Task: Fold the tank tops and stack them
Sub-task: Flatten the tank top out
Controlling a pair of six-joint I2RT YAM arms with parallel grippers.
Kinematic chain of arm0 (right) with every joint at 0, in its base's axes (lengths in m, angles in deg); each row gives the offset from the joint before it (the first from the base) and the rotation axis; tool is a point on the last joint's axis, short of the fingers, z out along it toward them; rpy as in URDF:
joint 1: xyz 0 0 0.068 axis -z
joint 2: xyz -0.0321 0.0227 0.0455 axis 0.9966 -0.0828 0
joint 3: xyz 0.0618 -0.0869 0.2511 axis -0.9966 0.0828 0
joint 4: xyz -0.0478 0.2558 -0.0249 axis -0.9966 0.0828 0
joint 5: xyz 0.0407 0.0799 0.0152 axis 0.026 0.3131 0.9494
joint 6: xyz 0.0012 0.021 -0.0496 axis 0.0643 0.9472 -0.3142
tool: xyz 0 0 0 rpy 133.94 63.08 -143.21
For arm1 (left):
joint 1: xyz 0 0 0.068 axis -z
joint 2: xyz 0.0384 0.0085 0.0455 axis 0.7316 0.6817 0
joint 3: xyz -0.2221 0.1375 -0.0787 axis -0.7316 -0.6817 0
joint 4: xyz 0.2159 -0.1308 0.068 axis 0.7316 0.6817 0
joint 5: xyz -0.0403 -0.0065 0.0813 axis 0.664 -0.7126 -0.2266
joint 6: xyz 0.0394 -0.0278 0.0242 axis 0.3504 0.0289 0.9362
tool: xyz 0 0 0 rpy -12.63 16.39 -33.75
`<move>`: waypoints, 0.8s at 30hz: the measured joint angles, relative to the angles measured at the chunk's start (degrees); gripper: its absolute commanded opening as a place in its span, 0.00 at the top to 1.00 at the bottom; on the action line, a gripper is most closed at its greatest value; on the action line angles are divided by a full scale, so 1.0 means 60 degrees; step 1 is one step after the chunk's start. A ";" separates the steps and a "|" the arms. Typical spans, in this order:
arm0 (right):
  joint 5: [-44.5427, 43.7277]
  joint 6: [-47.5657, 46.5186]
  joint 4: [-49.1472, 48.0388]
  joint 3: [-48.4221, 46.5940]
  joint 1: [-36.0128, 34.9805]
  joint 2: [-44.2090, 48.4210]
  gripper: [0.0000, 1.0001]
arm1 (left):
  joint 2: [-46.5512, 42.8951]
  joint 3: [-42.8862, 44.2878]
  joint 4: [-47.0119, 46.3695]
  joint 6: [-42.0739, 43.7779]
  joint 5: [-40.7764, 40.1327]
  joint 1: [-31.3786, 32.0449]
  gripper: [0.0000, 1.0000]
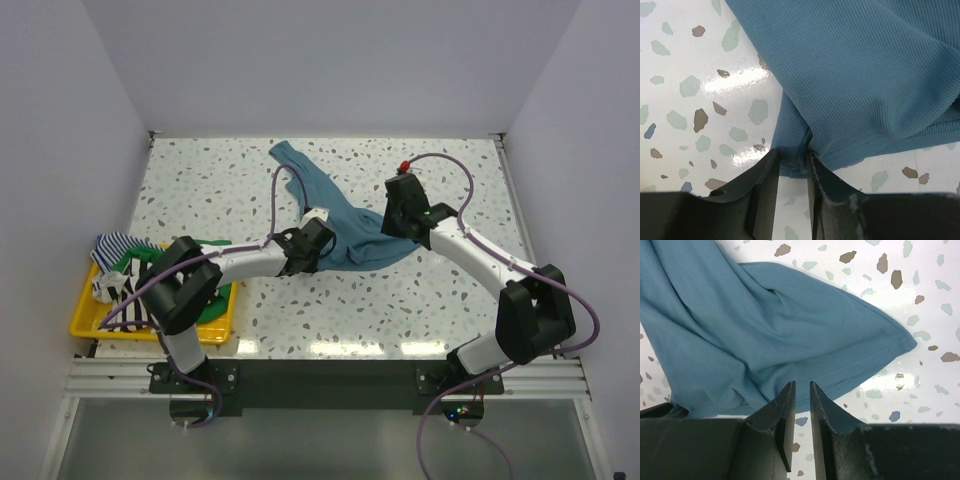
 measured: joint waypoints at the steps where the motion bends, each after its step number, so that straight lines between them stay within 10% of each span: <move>1: 0.0000 0.0000 0.0000 0.0004 0.0000 0.0000 0.79 | 0.0015 0.0000 0.0000 0.0000 -0.0029 0.0000 0.69; 10: -0.0091 -0.0040 0.0004 0.0018 0.0007 -0.0036 0.79 | 0.0018 0.0004 0.0000 0.0011 -0.0317 0.0007 1.00; 24: -0.0317 -0.0208 -0.0022 0.0729 0.1144 -0.0401 0.67 | -0.1089 0.0073 0.0878 -0.0630 -0.0874 -0.0608 1.00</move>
